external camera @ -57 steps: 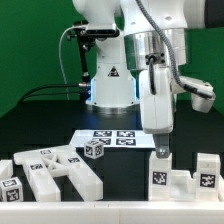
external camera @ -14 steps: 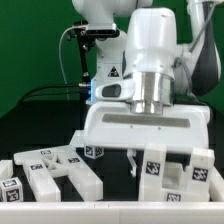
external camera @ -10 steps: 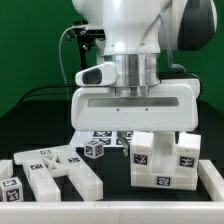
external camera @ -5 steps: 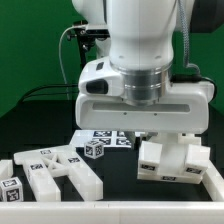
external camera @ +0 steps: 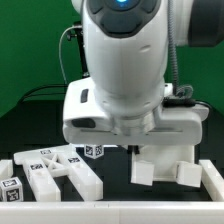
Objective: Assemble chair
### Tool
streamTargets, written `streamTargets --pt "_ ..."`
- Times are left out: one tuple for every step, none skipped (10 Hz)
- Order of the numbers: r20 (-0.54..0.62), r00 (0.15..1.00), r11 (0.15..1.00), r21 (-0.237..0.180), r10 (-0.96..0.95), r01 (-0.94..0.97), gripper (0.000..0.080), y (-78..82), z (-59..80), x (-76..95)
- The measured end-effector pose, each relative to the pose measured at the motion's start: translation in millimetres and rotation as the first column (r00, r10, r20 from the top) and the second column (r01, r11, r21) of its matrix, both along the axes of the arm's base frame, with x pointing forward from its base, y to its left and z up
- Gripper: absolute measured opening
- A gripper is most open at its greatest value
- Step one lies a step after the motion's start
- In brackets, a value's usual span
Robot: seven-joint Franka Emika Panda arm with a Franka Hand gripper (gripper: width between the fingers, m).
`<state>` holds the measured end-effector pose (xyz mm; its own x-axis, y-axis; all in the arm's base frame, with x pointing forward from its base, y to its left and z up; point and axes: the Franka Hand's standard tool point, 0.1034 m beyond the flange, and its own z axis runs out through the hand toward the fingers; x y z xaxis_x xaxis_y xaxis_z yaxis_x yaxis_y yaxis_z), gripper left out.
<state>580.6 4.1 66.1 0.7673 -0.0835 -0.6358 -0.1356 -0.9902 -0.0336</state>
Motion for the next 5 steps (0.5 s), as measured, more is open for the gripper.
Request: streamTargets --pt "0.001 1.0 1.0 -0.012 -0.005 0.005 0.0029 -2.3 0.0 0.2" --pt "-0.001 1.0 1.0 -0.01 -0.003 0.003 0.0029 -0.5 -1.0 -0.4" --pt "0.005 1.0 1.0 -0.007 0.013 -0.013 0.0029 5.2 -3.8 0.5" --pt "0.007 0.999 0.999 0.002 0.037 -0.037 0.0029 16.2 -3.9 1.7" --pt "0.009 0.999 0.999 0.01 0.045 -0.045 0.0029 25.3 -3.2 3.9"
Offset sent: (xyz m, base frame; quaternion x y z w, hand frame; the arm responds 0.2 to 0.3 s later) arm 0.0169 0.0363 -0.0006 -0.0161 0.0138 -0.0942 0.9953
